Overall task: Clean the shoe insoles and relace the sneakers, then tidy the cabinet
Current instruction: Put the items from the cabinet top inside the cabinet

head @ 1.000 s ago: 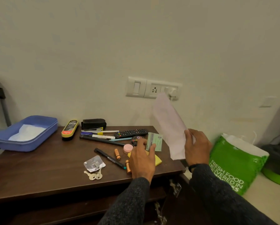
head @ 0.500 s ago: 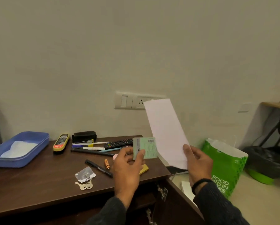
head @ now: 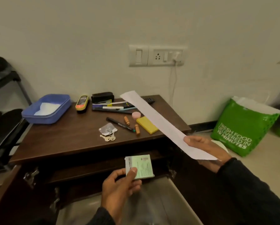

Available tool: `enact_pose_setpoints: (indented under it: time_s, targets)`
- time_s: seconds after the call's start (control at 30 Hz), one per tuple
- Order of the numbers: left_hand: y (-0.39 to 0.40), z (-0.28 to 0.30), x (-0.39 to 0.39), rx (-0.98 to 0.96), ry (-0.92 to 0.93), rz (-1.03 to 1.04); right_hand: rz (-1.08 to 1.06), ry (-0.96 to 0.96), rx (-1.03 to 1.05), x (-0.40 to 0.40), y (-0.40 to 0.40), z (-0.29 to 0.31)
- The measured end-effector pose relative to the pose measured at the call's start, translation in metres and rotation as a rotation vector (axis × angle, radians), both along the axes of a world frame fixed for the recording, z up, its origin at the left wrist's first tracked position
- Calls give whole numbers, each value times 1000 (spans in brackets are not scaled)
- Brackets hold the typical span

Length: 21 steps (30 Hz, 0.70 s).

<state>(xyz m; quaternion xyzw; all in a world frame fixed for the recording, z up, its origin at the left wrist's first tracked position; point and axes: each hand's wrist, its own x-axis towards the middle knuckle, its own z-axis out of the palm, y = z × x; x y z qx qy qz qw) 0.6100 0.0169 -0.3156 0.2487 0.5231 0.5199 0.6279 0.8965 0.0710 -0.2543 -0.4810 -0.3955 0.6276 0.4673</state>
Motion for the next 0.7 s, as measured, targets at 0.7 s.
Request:
enact_pose_setpoints:
  time_s: [0.7]
  targets:
    - [60, -75, -8, -146, -47, 149, -94, -22, -329, -45, 46, -81]
